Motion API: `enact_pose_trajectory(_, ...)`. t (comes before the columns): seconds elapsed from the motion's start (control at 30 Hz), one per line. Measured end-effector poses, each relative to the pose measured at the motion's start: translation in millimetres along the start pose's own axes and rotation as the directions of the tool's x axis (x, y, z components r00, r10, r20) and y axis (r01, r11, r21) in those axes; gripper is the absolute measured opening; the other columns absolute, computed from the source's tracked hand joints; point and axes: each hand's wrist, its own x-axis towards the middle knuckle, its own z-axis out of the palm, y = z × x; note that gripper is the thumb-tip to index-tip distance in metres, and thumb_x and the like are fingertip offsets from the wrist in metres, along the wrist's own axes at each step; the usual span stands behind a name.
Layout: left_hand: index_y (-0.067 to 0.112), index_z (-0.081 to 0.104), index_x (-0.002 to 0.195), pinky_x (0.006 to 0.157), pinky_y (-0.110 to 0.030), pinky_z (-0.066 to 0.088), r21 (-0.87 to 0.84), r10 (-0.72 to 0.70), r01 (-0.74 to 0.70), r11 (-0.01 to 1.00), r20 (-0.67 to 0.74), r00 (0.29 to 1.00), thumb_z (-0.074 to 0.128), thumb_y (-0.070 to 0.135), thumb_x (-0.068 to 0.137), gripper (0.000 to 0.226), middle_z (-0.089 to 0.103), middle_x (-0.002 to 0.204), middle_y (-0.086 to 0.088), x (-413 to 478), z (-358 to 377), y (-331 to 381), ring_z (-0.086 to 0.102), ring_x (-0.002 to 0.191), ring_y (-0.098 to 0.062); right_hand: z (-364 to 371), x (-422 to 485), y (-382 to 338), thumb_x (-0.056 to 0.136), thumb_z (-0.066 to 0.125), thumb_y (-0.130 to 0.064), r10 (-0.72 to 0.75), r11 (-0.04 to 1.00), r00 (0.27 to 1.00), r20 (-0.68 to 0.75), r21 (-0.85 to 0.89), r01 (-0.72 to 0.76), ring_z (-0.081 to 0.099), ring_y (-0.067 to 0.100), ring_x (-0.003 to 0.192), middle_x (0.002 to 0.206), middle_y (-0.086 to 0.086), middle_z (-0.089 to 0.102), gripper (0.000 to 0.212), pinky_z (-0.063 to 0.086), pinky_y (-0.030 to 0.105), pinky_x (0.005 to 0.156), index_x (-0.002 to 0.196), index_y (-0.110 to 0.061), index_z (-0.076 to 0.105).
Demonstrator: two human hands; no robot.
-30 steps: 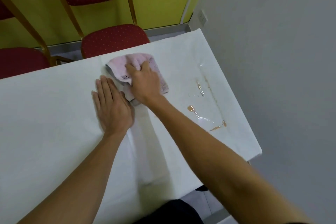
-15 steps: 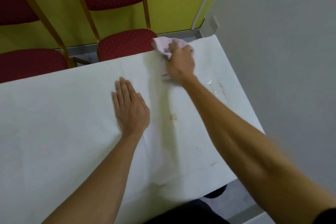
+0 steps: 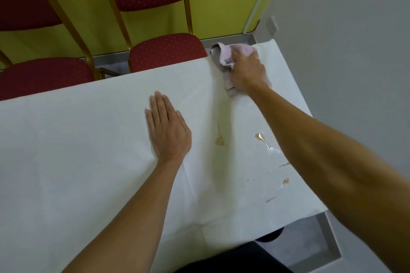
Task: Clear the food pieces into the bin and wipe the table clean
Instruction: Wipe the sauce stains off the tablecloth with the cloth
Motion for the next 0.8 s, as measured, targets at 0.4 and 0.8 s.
enact_pose_trajectory(0.4, -0.002, 0.020, 0.156, 0.125, -0.047, 0.013, -0.002, 0.007, -0.007, 1.000, -0.011, 1.000, 0.025, 0.025, 0.106, 0.057, 0.016, 0.165, -0.016, 0.4, 2.7, -2.3, 0.010, 0.155, -0.029, 38.4, -40.1, -50.3, 0.095, 0.055, -0.038, -0.238, 0.971, 0.970, 0.039, 0.010, 0.238, 0.051, 0.039, 0.115, 0.130, 0.020, 0.048, 0.060, 0.042, 0.042, 0.095, 0.151, -0.033, 0.035)
enact_pose_trajectory(0.8, -0.004, 0.019, 0.155, 0.125, -0.048, 0.011, -0.028, 0.022, -0.022, 0.999, -0.010, 1.000, 0.023, 0.026, 0.106, 0.058, 0.016, 0.165, -0.019, 0.2, 4.7, -3.2, 0.010, 0.154, -0.032, -2.1, -34.1, 29.6, 0.098, 0.047, -0.034, 0.045, 0.991, 0.997, -0.055, 0.124, -0.038, 0.040, 0.041, 0.132, 0.146, 0.022, 0.036, 0.050, 0.037, 0.037, 0.098, 0.147, -0.031, 0.039)
